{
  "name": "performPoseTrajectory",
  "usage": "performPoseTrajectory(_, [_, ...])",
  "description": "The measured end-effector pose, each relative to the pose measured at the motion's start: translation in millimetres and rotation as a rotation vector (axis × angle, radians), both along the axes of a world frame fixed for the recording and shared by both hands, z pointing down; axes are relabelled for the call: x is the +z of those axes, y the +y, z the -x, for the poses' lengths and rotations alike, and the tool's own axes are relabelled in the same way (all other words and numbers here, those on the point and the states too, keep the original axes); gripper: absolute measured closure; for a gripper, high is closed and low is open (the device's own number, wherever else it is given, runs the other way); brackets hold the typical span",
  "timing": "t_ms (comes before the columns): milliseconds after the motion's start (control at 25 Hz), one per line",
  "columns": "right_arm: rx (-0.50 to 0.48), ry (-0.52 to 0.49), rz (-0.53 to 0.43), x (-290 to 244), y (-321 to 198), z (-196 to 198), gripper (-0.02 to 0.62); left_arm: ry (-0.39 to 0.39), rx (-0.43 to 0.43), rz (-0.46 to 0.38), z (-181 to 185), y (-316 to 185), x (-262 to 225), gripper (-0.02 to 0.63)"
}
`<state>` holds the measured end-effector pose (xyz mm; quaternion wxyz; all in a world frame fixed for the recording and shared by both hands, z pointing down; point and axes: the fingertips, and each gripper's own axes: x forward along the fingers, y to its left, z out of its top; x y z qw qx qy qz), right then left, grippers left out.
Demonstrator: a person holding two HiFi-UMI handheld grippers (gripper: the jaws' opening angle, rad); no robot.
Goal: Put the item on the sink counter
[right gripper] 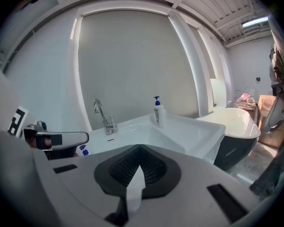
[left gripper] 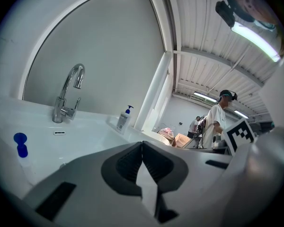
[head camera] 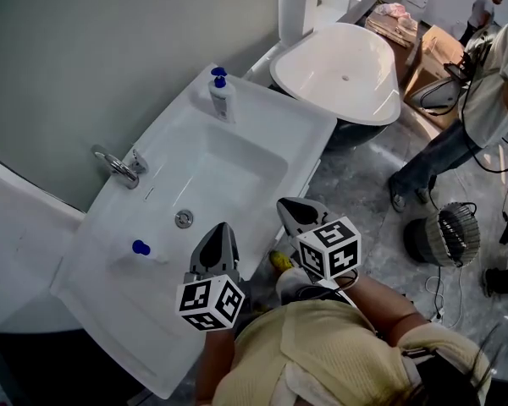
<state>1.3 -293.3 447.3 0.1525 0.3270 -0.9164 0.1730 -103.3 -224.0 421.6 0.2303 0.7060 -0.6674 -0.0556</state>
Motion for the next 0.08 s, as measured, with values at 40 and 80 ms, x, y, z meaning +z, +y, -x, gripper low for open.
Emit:
performPoseTrajectory(40, [0.001,0.006,-0.001,0.5,-1.2,-0.4,0.572,0.000,0.000,0.000,-0.2,-0.2,-0.6,0.569])
performPoseTrajectory(80, [0.002,0.011,-0.002,1.0,-2.3,-0.7,0.572,0.000,0.000,-0.001,-0.3,-0.4,-1.3,0.569])
